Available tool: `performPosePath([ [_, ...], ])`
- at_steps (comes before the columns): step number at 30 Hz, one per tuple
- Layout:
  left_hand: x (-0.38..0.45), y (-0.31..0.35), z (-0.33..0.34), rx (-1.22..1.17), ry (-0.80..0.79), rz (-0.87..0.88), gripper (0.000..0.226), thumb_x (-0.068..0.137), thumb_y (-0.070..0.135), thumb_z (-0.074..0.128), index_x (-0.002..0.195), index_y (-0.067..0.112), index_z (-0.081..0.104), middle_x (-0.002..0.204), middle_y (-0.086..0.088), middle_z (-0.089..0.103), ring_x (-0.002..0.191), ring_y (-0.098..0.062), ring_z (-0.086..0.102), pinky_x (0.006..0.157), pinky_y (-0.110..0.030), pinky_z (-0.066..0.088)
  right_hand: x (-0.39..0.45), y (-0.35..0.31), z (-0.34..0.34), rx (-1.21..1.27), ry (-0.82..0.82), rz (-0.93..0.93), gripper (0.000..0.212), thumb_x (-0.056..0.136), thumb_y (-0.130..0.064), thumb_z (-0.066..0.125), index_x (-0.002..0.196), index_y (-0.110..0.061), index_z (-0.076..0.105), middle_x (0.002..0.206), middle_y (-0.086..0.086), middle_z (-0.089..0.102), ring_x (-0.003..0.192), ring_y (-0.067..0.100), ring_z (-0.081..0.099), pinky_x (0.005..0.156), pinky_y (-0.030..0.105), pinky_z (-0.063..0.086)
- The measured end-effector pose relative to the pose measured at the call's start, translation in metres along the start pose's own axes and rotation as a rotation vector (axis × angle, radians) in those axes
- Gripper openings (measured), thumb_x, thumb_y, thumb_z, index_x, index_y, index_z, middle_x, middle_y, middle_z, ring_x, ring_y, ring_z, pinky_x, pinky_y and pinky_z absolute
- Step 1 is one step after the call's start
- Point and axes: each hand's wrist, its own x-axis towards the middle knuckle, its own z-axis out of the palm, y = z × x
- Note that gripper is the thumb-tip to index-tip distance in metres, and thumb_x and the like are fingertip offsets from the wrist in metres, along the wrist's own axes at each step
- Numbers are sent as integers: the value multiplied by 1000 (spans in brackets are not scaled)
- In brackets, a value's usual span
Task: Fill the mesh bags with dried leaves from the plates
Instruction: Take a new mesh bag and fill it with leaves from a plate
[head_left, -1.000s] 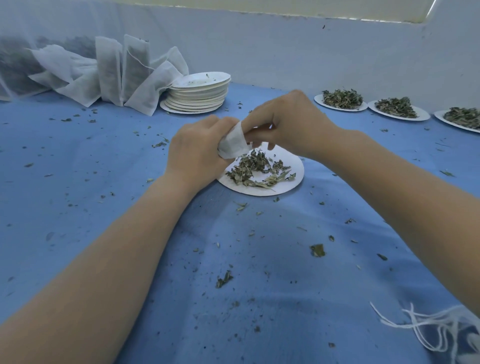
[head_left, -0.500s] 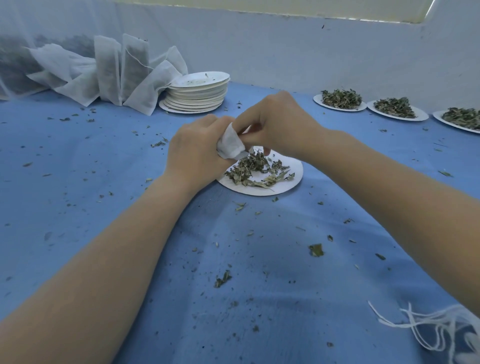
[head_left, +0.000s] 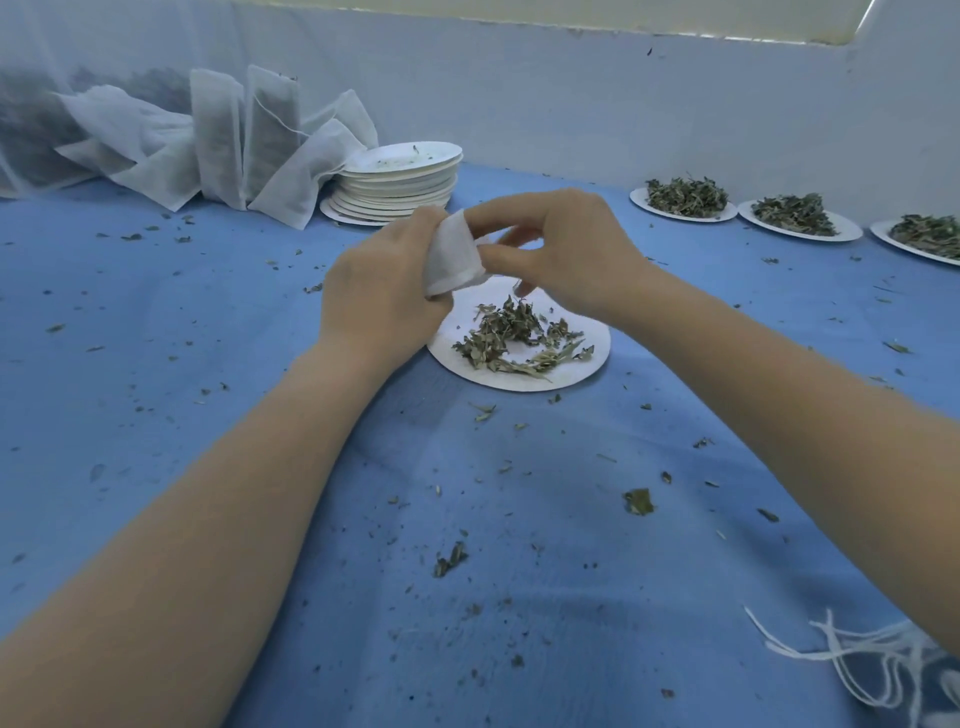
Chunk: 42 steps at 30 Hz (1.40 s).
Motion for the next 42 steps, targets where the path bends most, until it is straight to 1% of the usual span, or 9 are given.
performPosePath([
  [5,-1,-9,-1,133,19,16,45,72,12,63,116,17,55,102,-7,63,88,-35,56,64,-35,37,-2,16,-13,-108,-26,92,20,89,-15,60,99,-27,71,85,-8,70,74,8,66,69,21,55],
  [8,-1,-11,0,167,11,57,47,69,10,66,114,14,56,99,-10,63,86,-36,56,62,-34,34,-3,25,-15,-350,-132,185,22,92,-27,56,112,-27,66,90,-15,65,75,-1,58,69,3,43],
  [11,-2,-12,1,177,-2,80,46,67,10,66,112,13,57,96,-10,64,85,-36,56,63,-32,32,-6,29,-5,-532,-311,284,53,84,-60,51,127,-29,55,117,-7,58,107,11,50,80,20,34],
  [14,-3,-13,1,158,5,76,45,65,11,67,110,14,58,94,-8,64,82,-36,56,63,-31,32,-5,27,5,-536,-350,334,67,73,-75,50,124,-32,55,110,-5,50,103,14,46,81,30,38],
  [23,-4,-13,0,127,6,53,45,65,13,67,109,15,58,92,-7,63,81,-34,56,64,-30,33,-4,19,5,-489,-247,195,27,85,-34,66,110,-24,69,103,-4,68,81,5,51,73,16,41],
  [30,-4,-10,0,137,-15,71,44,67,12,67,110,13,59,94,-9,64,83,-35,57,66,-31,31,-3,10,-25,-176,114,180,12,82,-26,70,94,-24,72,75,-16,67,64,1,65,66,4,46],
  [34,-5,-5,2,139,-8,72,43,65,15,71,107,13,60,90,-11,63,80,-35,57,64,-31,31,2,3,-15,-71,268,120,9,80,-22,71,88,-26,71,71,-19,64,59,0,63,68,8,49],
  [38,-4,-1,2,77,10,38,41,67,23,72,105,14,60,88,-9,63,80,-34,57,63,-30,31,0,1,4,94,321,105,16,76,-20,75,87,-26,65,83,-3,69,72,12,67,67,16,54],
  [42,-2,-2,3,-26,31,-59,42,69,34,70,107,20,58,96,-4,64,86,-30,57,65,-29,34,-4,2,11,147,337,84,21,74,-21,78,79,-30,60,77,-14,65,73,11,67,76,30,56],
])
